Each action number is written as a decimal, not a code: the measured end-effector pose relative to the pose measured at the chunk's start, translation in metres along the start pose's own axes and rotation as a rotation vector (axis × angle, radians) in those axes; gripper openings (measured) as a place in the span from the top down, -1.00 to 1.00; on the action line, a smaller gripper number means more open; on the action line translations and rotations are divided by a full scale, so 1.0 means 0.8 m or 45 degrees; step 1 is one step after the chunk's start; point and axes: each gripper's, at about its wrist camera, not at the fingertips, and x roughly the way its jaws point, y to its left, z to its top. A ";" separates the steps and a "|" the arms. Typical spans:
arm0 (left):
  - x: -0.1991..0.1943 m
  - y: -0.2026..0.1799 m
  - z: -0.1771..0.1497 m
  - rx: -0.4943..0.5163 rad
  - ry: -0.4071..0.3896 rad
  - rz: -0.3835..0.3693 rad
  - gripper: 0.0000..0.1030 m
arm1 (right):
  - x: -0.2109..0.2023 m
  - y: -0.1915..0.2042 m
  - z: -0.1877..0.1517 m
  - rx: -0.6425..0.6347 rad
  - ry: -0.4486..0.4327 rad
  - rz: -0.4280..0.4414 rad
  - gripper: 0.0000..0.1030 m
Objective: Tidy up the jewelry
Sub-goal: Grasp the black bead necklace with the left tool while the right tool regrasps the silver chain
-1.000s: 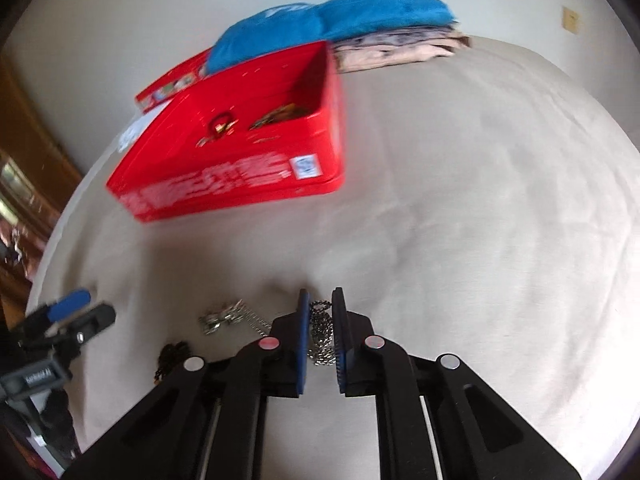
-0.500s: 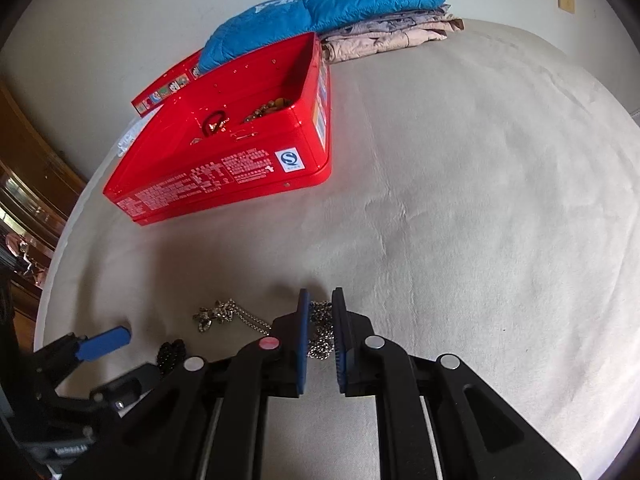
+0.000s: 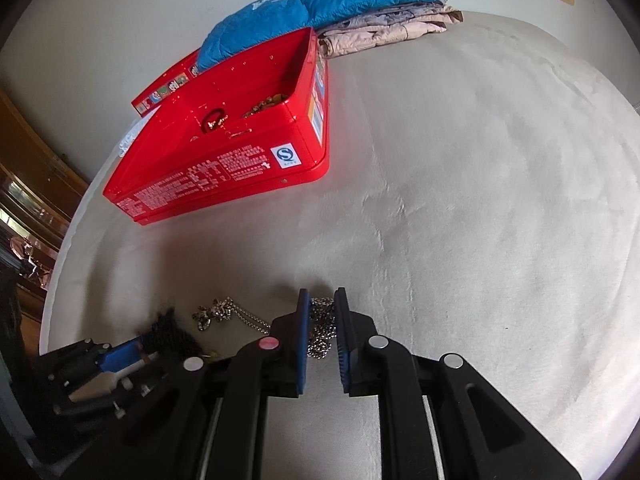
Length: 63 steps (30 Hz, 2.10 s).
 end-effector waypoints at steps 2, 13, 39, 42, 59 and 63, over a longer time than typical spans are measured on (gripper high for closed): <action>-0.001 0.015 0.003 -0.035 0.003 -0.022 0.86 | 0.000 0.000 0.000 0.002 0.000 0.007 0.72; -0.012 0.062 0.017 -0.141 -0.032 -0.088 0.83 | -0.003 0.018 0.000 -0.040 0.019 0.165 0.45; 0.011 0.055 0.028 -0.140 0.006 0.072 0.56 | 0.012 0.032 -0.006 -0.028 0.122 0.151 0.03; 0.010 0.060 0.028 -0.147 0.007 0.046 0.57 | 0.016 0.043 -0.005 -0.053 0.120 0.129 0.02; 0.012 0.063 0.029 -0.151 0.009 -0.001 0.57 | 0.036 0.097 -0.012 -0.234 0.046 -0.111 0.25; 0.011 0.063 0.029 -0.145 0.009 -0.004 0.57 | 0.033 0.085 -0.010 -0.186 0.051 -0.051 0.61</action>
